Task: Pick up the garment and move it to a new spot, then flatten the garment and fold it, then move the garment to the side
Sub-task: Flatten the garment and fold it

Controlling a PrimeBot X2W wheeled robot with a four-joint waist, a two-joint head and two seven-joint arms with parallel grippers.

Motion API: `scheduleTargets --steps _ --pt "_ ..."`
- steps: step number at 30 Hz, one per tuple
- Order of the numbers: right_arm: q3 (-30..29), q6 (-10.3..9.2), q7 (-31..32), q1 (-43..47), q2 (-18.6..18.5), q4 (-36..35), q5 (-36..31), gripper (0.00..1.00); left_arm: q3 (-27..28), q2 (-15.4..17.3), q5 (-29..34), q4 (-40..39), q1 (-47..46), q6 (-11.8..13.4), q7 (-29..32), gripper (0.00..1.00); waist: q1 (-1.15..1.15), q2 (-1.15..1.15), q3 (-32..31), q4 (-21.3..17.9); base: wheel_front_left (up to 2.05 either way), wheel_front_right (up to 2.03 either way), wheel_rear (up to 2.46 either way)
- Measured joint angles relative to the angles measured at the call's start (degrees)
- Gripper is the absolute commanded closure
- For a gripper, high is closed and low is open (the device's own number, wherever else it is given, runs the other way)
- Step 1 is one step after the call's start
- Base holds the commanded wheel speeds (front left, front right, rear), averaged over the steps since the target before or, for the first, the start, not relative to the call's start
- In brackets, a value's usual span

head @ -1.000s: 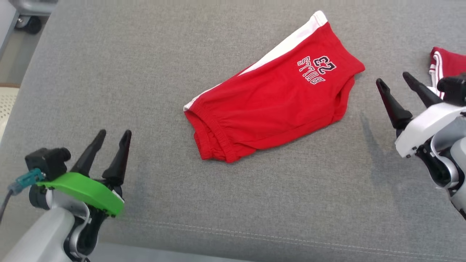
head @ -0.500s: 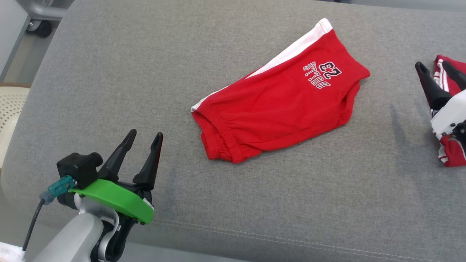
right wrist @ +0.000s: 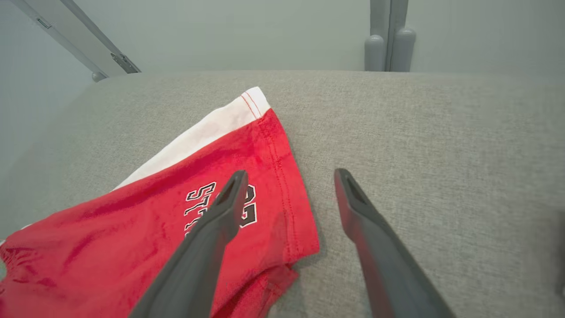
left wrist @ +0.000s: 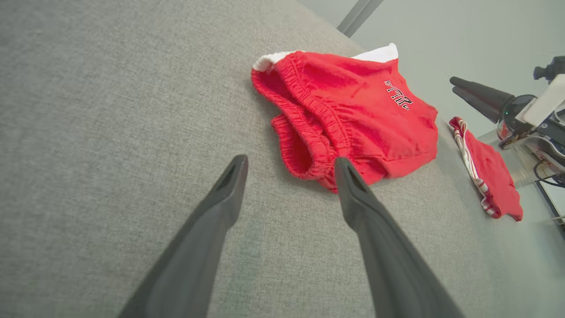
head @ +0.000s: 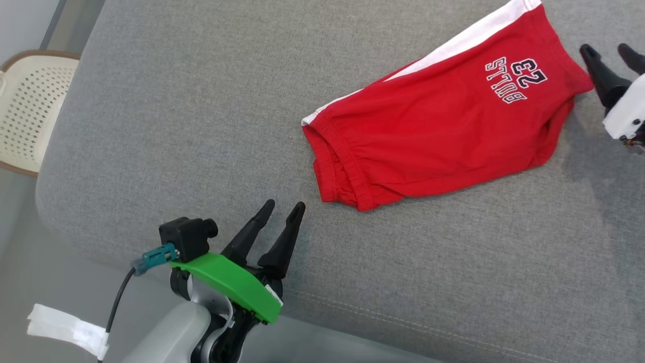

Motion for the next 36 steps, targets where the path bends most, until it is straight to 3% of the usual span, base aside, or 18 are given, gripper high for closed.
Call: scheduleTargets --steps 5,15,36 --pt "2.91 1.51 2.47 -1.52 2.59 1.29 -0.46 0.00 -0.55 -1.35 -2.61 1.81 -0.76 -1.58 2.60 0.00 0.00 0.00 2.86 0.77 0.00 0.00 0.00" --pt "3.45 2.97 4.35 -3.07 2.71 4.83 -0.70 0.00 -0.51 -4.97 -9.34 2.44 -4.67 -6.01 7.09 0.00 0.00 0.00 5.57 -1.02 0.00 0.00 0.00" --pt "6.48 6.80 11.92 -5.99 5.94 6.31 2.45 0.00 -1.41 -5.33 -13.32 4.30 -6.16 -7.45 12.56 0.00 0.00 0.00 4.82 -2.54 0.00 0.00 0.00"
